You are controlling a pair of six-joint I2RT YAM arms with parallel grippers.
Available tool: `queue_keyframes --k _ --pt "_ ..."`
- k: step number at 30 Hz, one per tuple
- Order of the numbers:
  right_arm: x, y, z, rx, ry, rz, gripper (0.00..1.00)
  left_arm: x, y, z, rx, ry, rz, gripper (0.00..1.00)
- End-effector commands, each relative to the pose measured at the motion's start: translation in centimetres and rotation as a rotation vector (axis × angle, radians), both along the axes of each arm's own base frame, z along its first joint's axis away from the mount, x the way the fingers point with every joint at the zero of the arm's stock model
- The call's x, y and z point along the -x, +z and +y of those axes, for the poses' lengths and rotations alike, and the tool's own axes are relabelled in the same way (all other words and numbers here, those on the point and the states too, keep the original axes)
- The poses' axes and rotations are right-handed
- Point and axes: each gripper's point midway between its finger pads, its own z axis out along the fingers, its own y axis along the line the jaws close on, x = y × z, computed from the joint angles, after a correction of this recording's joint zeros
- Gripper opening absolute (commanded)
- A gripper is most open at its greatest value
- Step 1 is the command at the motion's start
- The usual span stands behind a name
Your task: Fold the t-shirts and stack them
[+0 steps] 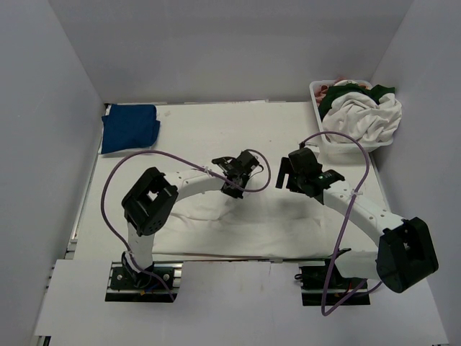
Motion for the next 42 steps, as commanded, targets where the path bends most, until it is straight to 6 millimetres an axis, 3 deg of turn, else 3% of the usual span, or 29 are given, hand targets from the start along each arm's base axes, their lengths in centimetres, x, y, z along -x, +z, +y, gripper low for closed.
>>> queue_keyframes --k 1,3,9,12,16,17,19,21,22,24,25,26,27,28,29,30,31,32,33,34,38,42 --pt "-0.2 0.5 -0.5 0.007 -0.019 -0.025 0.90 -4.3 5.7 2.9 -0.050 0.057 -0.221 0.00" --pt "-0.4 0.4 -0.1 0.000 -0.002 -0.027 0.90 -5.9 7.1 3.2 -0.027 0.051 -0.277 0.00" --pt "-1.0 -0.1 0.1 0.032 0.018 -0.010 0.90 -12.2 10.2 6.7 -0.097 0.010 -0.423 0.00" --pt "-1.7 -0.3 0.0 0.058 0.014 -0.003 0.90 -15.3 10.7 7.1 -0.141 -0.057 -0.489 0.00" --pt "-3.0 -0.1 0.0 0.089 0.002 -0.004 0.90 -19.0 10.8 9.6 -0.243 -0.098 -0.567 0.00" --pt "-3.2 -0.4 0.3 0.089 0.009 0.002 0.90 -20.5 11.3 10.9 -0.248 -0.064 -0.588 0.00" --pt "-4.0 -0.7 0.7 0.101 0.015 0.020 0.90 -22.8 11.4 11.0 -0.228 -0.074 -0.580 0.00" --pt "-4.3 -1.1 0.7 0.113 0.011 0.041 0.90 -25.7 12.5 12.5 -0.255 -0.081 -0.634 0.00" --pt "-4.7 -1.3 0.8 0.114 0.005 0.043 0.90 -27.2 11.0 12.8 -0.277 -0.090 -0.645 0.00" --pt "-5.1 -1.5 1.3 0.104 0.003 0.051 0.90 -30.1 11.4 13.9 -0.316 -0.110 -0.687 0.00" --pt "-5.4 -1.4 1.3 0.101 -0.003 0.053 0.90 -30.6 10.3 14.1 -0.334 -0.136 -0.652 0.00" --pt "-5.4 -1.3 1.5 0.098 -0.003 0.049 0.90 -32.5 9.8 14.3 -0.349 -0.136 -0.647 0.00" --pt "-5.5 -1.3 1.6 0.091 -0.008 0.048 0.90 -33.3 9.3 14.6 -0.362 -0.139 -0.636 0.07" --pt "-5.6 -1.2 1.5 0.092 -0.012 0.046 0.90 -33.3 8.4 14.5 -0.367 -0.161 -0.588 0.24" --pt "-5.5 -1.3 1.5 0.092 -0.010 0.049 0.90 -35.0 11.3 14.7 -0.345 -0.120 -0.644 0.74" --pt "-5.6 -1.0 1.5 0.088 -0.013 0.042 0.90 -35.5 10.0 15.1 -0.337 -0.098 -0.614 0.99" --pt "-5.5 -0.9 1.5 0.085 -0.015 0.041 0.90 -35.4 11.1 15.0 -0.330 -0.089 -0.617 0.99" --pt "-5.5 -0.7 1.4 0.082 -0.019 0.030 0.90 -35.3 10.8 15.0 -0.326 -0.084 -0.609 0.99" --pt "-5.5 -0.6 1.3 0.083 -0.025 0.025 0.90 -35.0 13.3 15.1 -0.298 -0.055 -0.650 0.99" --pt "-5.6 -0.6 1.1 0.091 -0.031 0.023 0.90 -34.1 12.2 15.6 -0.308 -0.040 -0.623 0.99" --pt "-5.7 -1.3 -0.9 0.115 -0.114 0.061 0.90 -31.4 14.7 14.9 -0.186 0.032 -0.646 0.99" --pt "-5.7 -2.5 -2.3 0.133 -0.136 0.117 0.90 -28.3 12.6 16.4 -0.098 0.168 -0.534 0.99"
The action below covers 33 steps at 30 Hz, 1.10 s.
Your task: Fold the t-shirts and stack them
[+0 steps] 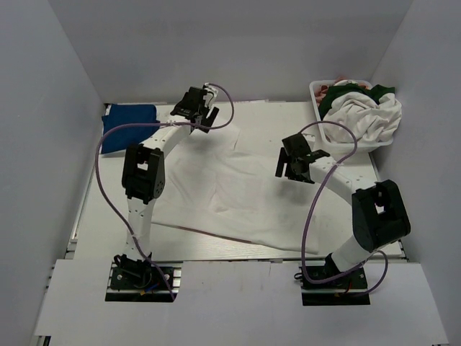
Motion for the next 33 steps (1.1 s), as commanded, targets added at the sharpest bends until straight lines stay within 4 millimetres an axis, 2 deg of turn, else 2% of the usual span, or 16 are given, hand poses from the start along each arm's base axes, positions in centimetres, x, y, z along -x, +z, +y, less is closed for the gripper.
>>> queue_keyframes --k 1,3,6,8,9,13,17,18,21,23,24,26,29,30,31,33 --pt "-0.8 0.0 -1.7 0.034 -0.061 0.020 0.90 2.7 2.4 0.2 0.193 0.130 0.003 0.99" --pt "-1.0 -0.5 -2.3 0.047 -0.079 0.037 0.90 4.2 0.7 -0.2 0.241 0.149 0.073 0.99" --pt "-1.3 -1.8 -3.0 0.044 -0.090 0.061 0.90 6.4 -3.5 0.4 0.255 0.242 0.182 0.99" --pt "-1.3 -2.6 -2.6 0.030 -0.061 0.082 0.90 7.3 -6.0 1.1 0.243 0.282 0.245 0.99" --pt "-2.6 -2.5 -2.3 0.015 -0.039 0.037 0.90 8.2 -6.9 1.5 0.221 0.301 0.284 0.99" --pt "-3.8 -3.8 -1.9 -0.011 -0.035 0.054 0.90 9.3 -8.5 2.4 0.236 0.388 0.330 0.99" --pt "-4.6 -4.9 -1.7 0.001 -0.024 0.082 0.90 10.5 -9.8 4.5 0.256 0.513 0.373 0.99" --pt "-4.6 -5.7 -1.8 0.011 -0.018 0.100 0.90 11.6 -10.9 5.5 0.249 0.565 0.402 0.99" --pt "-5.3 -6.2 -2.1 0.018 -0.032 0.100 0.90 14.0 -12.3 7.3 0.249 0.666 0.448 0.99" --pt "-6.3 -6.2 -2.2 0.017 -0.036 0.091 0.90 15.0 -11.9 8.2 0.259 0.712 0.440 0.99" --pt "-7.2 -5.9 -1.9 0.001 -0.026 0.075 0.90 16.1 -12.5 8.8 0.264 0.732 0.458 0.99" --pt "-8.1 -6.2 -1.4 -0.011 0.000 0.059 0.90 16.4 -12.0 9.2 0.277 0.737 0.442 0.99" --pt "-9.4 -5.9 -0.7 -0.027 0.034 0.038 0.90 16.1 -10.6 9.7 0.293 0.768 0.415 0.99" --pt "-10.8 -4.7 -0.4 -0.032 0.039 0.003 0.90 15.7 -10.4 9.6 0.306 0.775 0.405 0.99" --pt "-10.9 -5.2 -0.2 -0.032 0.051 0.015 0.90 15.6 -9.9 9.7 0.306 0.777 0.390 0.99" --pt "-12.6 -3.7 0.4 -0.026 0.083 -0.035 0.90 14.0 -8.4 9.4 0.333 0.767 0.348 0.99"
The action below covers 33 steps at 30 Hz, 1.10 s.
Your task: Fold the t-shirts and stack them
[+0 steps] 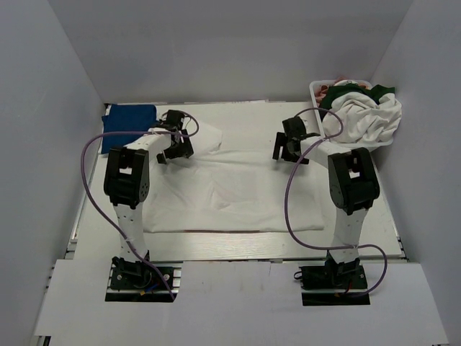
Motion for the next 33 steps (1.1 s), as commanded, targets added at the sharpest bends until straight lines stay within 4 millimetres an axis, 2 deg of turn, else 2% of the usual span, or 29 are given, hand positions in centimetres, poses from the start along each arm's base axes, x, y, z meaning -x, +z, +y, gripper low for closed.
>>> queue_keyframes --k 1,2,4,5,6,7,8,9,10,11,12,13,14,16,18,20,22,23,24,25,27,29,30,31,32,33 --pt "-2.6 1.1 0.2 0.011 0.047 -0.045 0.90 0.7 1.4 1.7 -0.071 0.011 0.036 0.99" --pt "-3.5 2.1 0.3 0.015 0.040 -0.068 0.90 -1.7 2.8 1.1 -0.052 -0.001 -0.017 0.99" --pt "-4.4 3.9 -0.1 0.039 0.030 -0.107 0.90 -3.1 4.4 0.5 -0.037 -0.023 -0.030 0.99" --pt "-5.1 5.2 0.0 0.030 0.024 -0.137 0.90 -5.3 6.0 -0.1 -0.028 -0.056 -0.086 0.99" --pt "-5.6 6.2 -0.6 0.029 0.002 -0.152 0.90 -6.2 6.7 -0.6 -0.016 -0.071 -0.104 0.99" --pt "-5.7 6.7 -0.5 0.033 -0.003 -0.159 0.90 -8.2 9.0 -1.3 0.011 -0.089 -0.172 0.99" --pt "-6.3 7.5 -0.8 0.029 -0.024 -0.177 0.90 -9.3 9.7 -0.9 0.007 -0.090 -0.197 0.99" --pt "-6.7 8.1 -2.0 0.019 -0.086 -0.181 0.90 -9.9 8.8 -1.1 0.007 -0.104 -0.183 0.99" --pt "-6.7 8.1 -1.9 0.003 -0.086 -0.172 0.90 -11.5 10.6 -1.4 0.007 -0.114 -0.240 0.99" --pt "-7.1 8.6 -1.7 -0.015 -0.082 -0.175 0.90 -12.3 10.8 -1.1 0.017 -0.109 -0.255 0.99" --pt "-7.2 8.7 -2.2 -0.025 -0.105 -0.168 0.90 -13.3 11.9 -1.6 0.026 -0.142 -0.291 0.99" --pt "-7.3 8.7 -2.3 -0.030 -0.105 -0.167 0.90 -13.9 10.7 -1.8 0.026 -0.157 -0.284 0.99" --pt "-7.2 8.8 -2.6 -0.032 -0.112 -0.166 0.90 -14.5 10.4 -1.3 0.019 -0.157 -0.294 0.99" --pt "-6.9 9.1 -3.0 -0.039 -0.128 -0.176 0.90 -16.1 11.4 -1.9 0.025 -0.192 -0.367 0.99" --pt "-6.5 8.6 -3.4 -0.035 -0.136 -0.167 0.90 -16.8 9.6 -2.3 0.029 -0.224 -0.364 0.99" --pt "-6.4 9.4 -3.9 -0.038 -0.148 -0.190 0.90 -18.2 10.1 -2.8 0.042 -0.233 -0.414 0.99" --pt "-6.3 10.2 -4.4 -0.037 -0.159 -0.210 0.90 -19.1 9.2 -2.8 0.035 -0.226 -0.427 0.99" --pt "-6.1 10.2 -4.4 -0.036 -0.161 -0.209 0.90 -19.9 9.6 -2.9 0.037 -0.225 -0.462 0.99" --pt "-6.0 10.6 -4.5 -0.035 -0.154 -0.217 0.90 -20.2 9.2 -3.0 0.037 -0.225 -0.468 0.99" --pt "-5.6 10.0 -4.5 -0.044 -0.167 -0.206 0.90 -20.5 8.3 -3.0 0.037 -0.225 -0.468 0.99" --pt "-5.5 10.2 -4.7 -0.041 -0.185 -0.221 0.90 -21.3 8.4 -3.1 0.038 -0.225 -0.493 0.99" --pt "-4.9 9.3 -5.4 -0.024 -0.213 -0.201 0.90 -21.2 6.9 -3.7 0.033 -0.241 -0.469 0.99" --pt "-4.9 9.1 -5.5 -0.022 -0.219 -0.197 0.90 -21.1 6.4 -3.3 0.012 -0.235 -0.461 0.99" --pt "-5.0 9.1 -5.8 -0.022 -0.229 -0.195 0.90 -21.1 6.4 -3.6 -0.019 -0.255 -0.459 0.99" --pt "-4.8 8.2 -5.8 -0.017 -0.231 -0.165 0.90 -20.9 5.5 -4.1 -0.037 -0.273 -0.444 0.99" --pt "-4.9 8.3 -5.9 -0.017 -0.233 -0.167 0.90 -20.6 4.4 -4.0 -0.039 -0.275 -0.418 0.99"
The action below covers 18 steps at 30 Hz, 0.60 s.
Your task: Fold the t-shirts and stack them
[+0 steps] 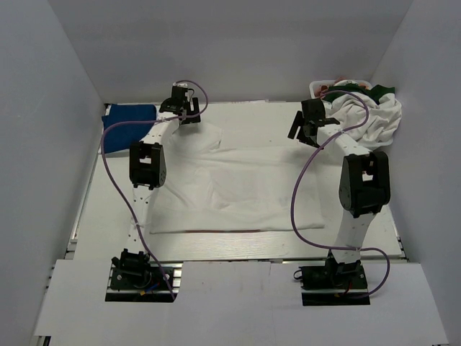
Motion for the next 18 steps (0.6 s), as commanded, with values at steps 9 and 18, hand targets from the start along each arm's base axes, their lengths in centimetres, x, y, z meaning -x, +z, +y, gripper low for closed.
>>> queue_keyframes --k 9,18 --pt "-0.5 -1.2 -1.6 -0.002 -0.075 0.023 0.90 -0.7 -0.2 -2.5 -0.009 -0.067 -0.031 0.75" --pt "-0.8 -2.9 -2.2 0.028 -0.091 0.056 0.90 -1.1 -0.5 -2.7 0.052 -0.055 -0.047 0.11"
